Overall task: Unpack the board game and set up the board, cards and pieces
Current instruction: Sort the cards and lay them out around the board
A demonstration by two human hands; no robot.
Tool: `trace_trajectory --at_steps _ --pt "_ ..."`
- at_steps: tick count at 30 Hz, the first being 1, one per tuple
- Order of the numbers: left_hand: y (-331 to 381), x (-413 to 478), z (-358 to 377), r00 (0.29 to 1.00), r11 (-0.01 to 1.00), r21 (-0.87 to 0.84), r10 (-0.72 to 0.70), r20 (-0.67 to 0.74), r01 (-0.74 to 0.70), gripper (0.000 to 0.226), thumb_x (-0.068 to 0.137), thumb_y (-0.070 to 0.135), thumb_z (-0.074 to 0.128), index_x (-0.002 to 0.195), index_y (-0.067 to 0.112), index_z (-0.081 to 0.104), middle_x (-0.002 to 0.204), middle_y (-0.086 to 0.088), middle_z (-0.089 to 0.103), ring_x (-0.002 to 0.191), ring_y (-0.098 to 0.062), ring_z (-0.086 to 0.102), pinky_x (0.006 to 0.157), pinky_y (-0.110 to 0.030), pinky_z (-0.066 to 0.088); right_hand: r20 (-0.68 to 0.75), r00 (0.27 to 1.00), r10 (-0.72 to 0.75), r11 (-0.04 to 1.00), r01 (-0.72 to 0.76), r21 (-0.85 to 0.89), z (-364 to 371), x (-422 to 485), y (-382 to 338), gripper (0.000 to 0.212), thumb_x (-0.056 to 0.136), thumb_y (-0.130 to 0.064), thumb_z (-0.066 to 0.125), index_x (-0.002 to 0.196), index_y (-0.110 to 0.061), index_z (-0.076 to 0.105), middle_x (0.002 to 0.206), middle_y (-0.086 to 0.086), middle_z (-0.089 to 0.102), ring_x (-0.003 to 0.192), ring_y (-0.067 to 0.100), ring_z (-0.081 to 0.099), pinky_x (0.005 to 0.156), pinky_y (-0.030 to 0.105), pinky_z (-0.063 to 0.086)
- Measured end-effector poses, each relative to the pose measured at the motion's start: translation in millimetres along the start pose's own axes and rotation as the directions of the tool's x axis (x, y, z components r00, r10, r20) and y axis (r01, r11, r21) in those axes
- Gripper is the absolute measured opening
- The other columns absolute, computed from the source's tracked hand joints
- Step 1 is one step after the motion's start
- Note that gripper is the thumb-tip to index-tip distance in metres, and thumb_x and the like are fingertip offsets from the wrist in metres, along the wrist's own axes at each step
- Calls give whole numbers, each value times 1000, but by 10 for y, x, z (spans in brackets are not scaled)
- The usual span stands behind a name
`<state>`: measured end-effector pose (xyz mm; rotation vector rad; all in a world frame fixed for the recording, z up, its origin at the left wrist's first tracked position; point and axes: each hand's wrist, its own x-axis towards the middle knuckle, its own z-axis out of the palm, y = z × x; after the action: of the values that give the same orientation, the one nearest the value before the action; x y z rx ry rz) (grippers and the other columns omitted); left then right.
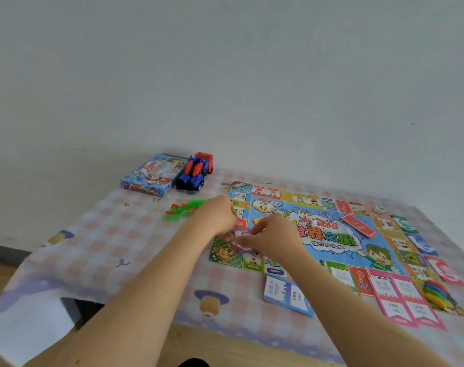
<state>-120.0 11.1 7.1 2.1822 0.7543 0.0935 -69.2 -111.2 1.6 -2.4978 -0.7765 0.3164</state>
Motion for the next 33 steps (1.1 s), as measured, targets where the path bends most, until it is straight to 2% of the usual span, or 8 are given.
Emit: trace_trajectory --at_steps 3,7,10,16,22,26,30,33 --pt "-12 -4 7 1000 997 -74 -7 1 7 28 92 -5 38 107 -2 61 86 -20 71 74 -28 72 74 -40 59 -5 999 34 996 -34 -85 64 -15 -19 59 66 -51 78 109 -16 58 94 -2 62 83 16 57 70 30 48" --pt "-21 -3 13 1000 994 -105 -15 -4 14 26 94 -4 39 108 -1 61 82 -17 69 70 -26 70 73 -38 60 44 995 91 993 -94 77 49 37 9 70 62 -40 85 118 -19 51 99 -4 58 85 15 63 77 31 54" --pt "-32 12 11 999 997 -81 2 -47 -6 27 92 -4 41 106 1 64 85 -15 70 73 -26 71 72 -37 60 39 994 104 984 -108 138 57 54 45 61 61 -28 86 115 -21 59 97 0 68 81 18 69 77 39 59" --pt "-59 32 -12 996 998 -26 52 -74 -54 27 92 0 47 112 8 64 95 -11 70 61 -12 67 49 -20 53 42 994 104 962 -111 250 -6 76 141 38 65 -22 84 100 -20 67 86 2 72 75 19 71 75 40 59" --pt "-38 13 -16 987 986 -19 163 13 -163 21 92 24 59 109 14 67 79 4 65 58 -3 55 47 -15 41 103 992 78 899 -114 423 -81 76 175 43 75 -9 78 115 -15 62 98 7 69 78 21 71 72 37 60" --pt "-25 26 -11 982 982 -49 186 17 -185 26 87 19 67 112 15 65 92 0 67 69 -5 60 49 -16 40 154 988 33 866 -105 488 -134 56 170 37 81 -3 71 116 -11 60 87 3 65 66 14 66 60 26 58" --pt "-28 35 -4 984 982 -57 180 -6 -180 28 85 19 68 112 14 64 88 1 65 66 -5 59 46 -15 39 150 987 57 841 -129 526 -146 72 198 26 82 -5 71 99 -18 56 77 -1 63 62 16 66 52 24 57" --pt "-48 38 -16 984 982 -56 179 -3 -179 27 86 19 68 112 13 64 86 0 66 66 -7 60 45 -15 41 80 991 104 841 -131 525 -145 86 260 15 80 -11 74 89 -13 62 78 2 67 65 18 68 53 24 57"
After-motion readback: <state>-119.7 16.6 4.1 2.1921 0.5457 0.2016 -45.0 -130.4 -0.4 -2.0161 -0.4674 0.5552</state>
